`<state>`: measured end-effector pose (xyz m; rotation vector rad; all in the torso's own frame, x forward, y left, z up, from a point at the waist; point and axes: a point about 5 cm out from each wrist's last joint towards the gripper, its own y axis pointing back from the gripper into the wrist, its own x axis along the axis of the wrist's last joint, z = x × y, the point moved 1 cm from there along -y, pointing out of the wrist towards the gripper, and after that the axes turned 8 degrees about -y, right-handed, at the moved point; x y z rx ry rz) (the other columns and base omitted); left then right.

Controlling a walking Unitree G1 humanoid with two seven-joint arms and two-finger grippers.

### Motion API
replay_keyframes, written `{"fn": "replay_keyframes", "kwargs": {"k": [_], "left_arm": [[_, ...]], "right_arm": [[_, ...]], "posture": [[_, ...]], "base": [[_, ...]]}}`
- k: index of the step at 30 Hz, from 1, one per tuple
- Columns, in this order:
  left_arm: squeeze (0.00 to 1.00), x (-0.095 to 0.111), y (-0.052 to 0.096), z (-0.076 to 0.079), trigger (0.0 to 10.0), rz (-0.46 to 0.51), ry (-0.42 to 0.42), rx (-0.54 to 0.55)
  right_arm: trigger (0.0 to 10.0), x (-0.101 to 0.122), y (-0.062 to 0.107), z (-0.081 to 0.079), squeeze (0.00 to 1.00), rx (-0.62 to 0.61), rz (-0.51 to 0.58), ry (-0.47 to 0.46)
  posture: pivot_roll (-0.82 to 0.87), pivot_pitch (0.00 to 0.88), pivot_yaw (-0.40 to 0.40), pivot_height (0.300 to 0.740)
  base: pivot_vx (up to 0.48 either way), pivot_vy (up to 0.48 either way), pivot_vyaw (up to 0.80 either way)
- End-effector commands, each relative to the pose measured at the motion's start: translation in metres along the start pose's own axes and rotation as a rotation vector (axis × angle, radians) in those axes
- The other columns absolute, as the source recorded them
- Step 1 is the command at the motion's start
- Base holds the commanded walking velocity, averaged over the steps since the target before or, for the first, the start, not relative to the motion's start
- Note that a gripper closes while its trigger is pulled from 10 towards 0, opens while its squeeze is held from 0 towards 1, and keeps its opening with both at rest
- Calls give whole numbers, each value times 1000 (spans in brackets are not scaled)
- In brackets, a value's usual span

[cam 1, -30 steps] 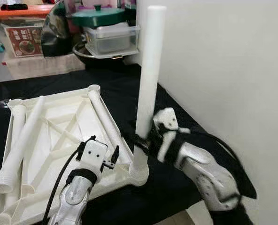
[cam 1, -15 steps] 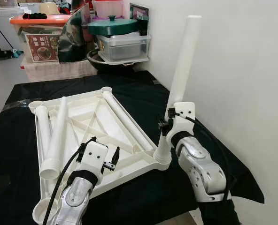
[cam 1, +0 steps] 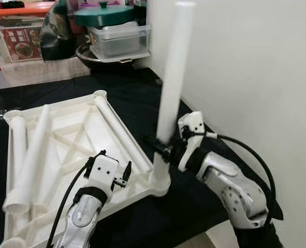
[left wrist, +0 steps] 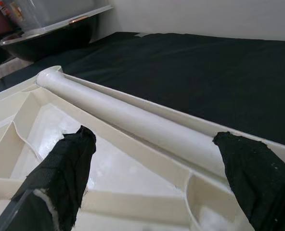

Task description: Building children table

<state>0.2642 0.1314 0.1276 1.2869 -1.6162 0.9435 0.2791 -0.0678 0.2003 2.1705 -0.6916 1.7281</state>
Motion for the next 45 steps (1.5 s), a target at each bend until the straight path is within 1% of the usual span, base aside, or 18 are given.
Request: {"fn": "replay_keyframes", "kwargs": {"k": [1,2,5,7,8,9,10,11,12,15,19,20,21,41,42,43,44,45], "left_arm": [[0,-3,0,0,10000,-11,-6,-8],[0,-3,0,0,10000,-12,-7,-8],[0,-3,1,0,10000,-13,-7,-6],[0,-4,1,0,10000,-15,-8,-6],[0,-4,1,0,10000,-15,-8,-6],[0,-3,1,0,10000,-15,-7,-7],[0,-3,1,0,10000,-15,-7,-7],[0,-3,1,0,10000,-14,-7,-8],[0,-3,1,0,10000,-14,-7,-8],[0,-3,0,0,10000,-14,-7,-8],[0,-3,0,1,10000,-13,-6,-8],[0,-3,0,1,10000,-12,-4,-9],[0,-3,0,1,10000,-11,-3,-11],[0,-4,1,3,10000,-15,2,-13],[0,-5,1,3,10000,-16,2,-12],[0,-5,1,3,10000,-16,2,-12],[0,-5,2,3,10000,-17,2,-12],[0,-5,2,3,10000,-17,2,-11]], "right_arm": [[1961,-9,-5,-15,0,103,-32,-26],[0,-13,-5,-16,0,108,-41,-37],[0,-16,-6,-13,0,71,-44,-46],[0,-27,-10,25,0,-272,-74,-84],[0,-27,-10,25,0,-272,-74,-84],[0,-34,-3,54,0,-544,-92,-111],[0,-34,-3,54,0,-544,-92,-111],[0,-39,11,76,0,-771,-98,-114],[0,-39,11,76,0,-771,-98,-114],[0,-43,31,92,0,-980,-88,-125],[0,-39,27,81,0,-943,-78,-91],[7176,-36,19,71,0,-875,-74,-58],[10000,-31,12,63,0,-813,-58,-43],[10000,-12,1,49,0,-730,34,31],[10000,-9,0,45,800,-698,67,16],[10000,-9,0,45,800,-698,67,16],[10000,-7,-1,41,1000,-673,81,14],[10000,-5,-1,40,1000,-665,87,19]], "posture": [[92,0,-46,740],[92,0,-46,740],[95,0,-46,740],[91,0,-42,740],[91,0,-42,740],[88,0,-40,740],[88,0,-40,740],[87,0,-41,740],[87,0,-41,740],[87,0,-40,740],[85,0,-38,740],[85,0,-38,740],[77,0,-35,740],[74,0,-41,740],[76,0,-43,740],[76,0,-43,740],[75,0,-43,740],[74,0,-43,740]], "base": [[0,0,0],[0,0,0],[0,0,0],[0,0,0],[0,0,0],[0,0,0],[0,0,0],[0,0,0],[0,0,0],[0,0,0],[0,0,0],[0,0,0],[0,0,0],[0,0,0],[0,0,0],[0,0,0],[0,0,0],[0,0,0]]}}
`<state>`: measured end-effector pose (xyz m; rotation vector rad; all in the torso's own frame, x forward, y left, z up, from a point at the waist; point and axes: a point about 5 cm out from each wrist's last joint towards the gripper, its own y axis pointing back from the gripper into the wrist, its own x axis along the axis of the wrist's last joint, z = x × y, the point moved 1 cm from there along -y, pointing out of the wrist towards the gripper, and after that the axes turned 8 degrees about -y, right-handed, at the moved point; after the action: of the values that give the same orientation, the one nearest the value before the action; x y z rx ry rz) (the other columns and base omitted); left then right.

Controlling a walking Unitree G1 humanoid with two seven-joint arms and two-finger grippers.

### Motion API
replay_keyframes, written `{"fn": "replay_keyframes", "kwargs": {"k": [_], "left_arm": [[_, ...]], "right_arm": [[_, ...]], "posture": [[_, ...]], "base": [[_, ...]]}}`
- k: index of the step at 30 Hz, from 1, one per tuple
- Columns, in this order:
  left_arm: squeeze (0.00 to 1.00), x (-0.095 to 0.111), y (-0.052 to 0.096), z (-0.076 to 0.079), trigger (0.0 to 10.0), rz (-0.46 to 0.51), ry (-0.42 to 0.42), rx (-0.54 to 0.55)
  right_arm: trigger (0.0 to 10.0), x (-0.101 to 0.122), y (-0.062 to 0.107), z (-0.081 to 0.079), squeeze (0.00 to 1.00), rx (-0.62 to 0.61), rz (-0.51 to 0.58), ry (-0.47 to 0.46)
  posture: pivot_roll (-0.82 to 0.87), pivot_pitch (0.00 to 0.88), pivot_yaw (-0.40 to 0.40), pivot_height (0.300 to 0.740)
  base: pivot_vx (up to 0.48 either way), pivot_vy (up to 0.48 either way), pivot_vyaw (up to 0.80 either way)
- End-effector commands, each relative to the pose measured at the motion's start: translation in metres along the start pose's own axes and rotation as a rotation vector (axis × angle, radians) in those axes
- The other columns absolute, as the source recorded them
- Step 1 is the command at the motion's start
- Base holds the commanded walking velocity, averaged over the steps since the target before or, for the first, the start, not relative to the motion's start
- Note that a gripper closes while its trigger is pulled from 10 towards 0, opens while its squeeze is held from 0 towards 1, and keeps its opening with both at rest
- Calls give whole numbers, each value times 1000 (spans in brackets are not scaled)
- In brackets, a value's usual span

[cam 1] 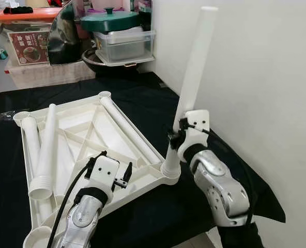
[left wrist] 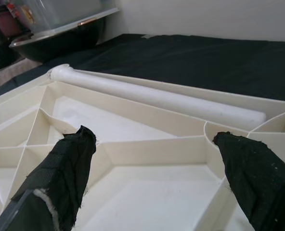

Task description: Building children table

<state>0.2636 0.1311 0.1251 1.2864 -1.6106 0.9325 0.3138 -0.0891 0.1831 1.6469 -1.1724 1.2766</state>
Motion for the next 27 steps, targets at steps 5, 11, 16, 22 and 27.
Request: {"fn": "replay_keyframes", "kwargs": {"k": [5,11,16,22,27], "left_arm": [[0,-2,1,1,10000,-8,-1,-3],[0,0,3,-3,10000,-2,-9,16],[0,2,7,-9,10000,2,-11,36],[0,0,9,-12,10000,-4,-18,43],[0,0,10,-13,10000,-6,-23,40]], "right_arm": [[10000,9,3,-6,1000,50,36,-5],[10000,18,16,1,1000,21,85,20],[10000,12,43,13,1000,4,80,45],[10000,8,77,21,988,17,67,37],[10000,8,94,22,573,7,62,33]], "posture": [[72,0,-43,740],[65,0,-44,740],[52,0,-44,740],[34,0,-31,740],[20,0,-24,740]], "base": [[0,0,0],[0,0,0],[0,0,0],[0,0,0],[0,0,0]]}}
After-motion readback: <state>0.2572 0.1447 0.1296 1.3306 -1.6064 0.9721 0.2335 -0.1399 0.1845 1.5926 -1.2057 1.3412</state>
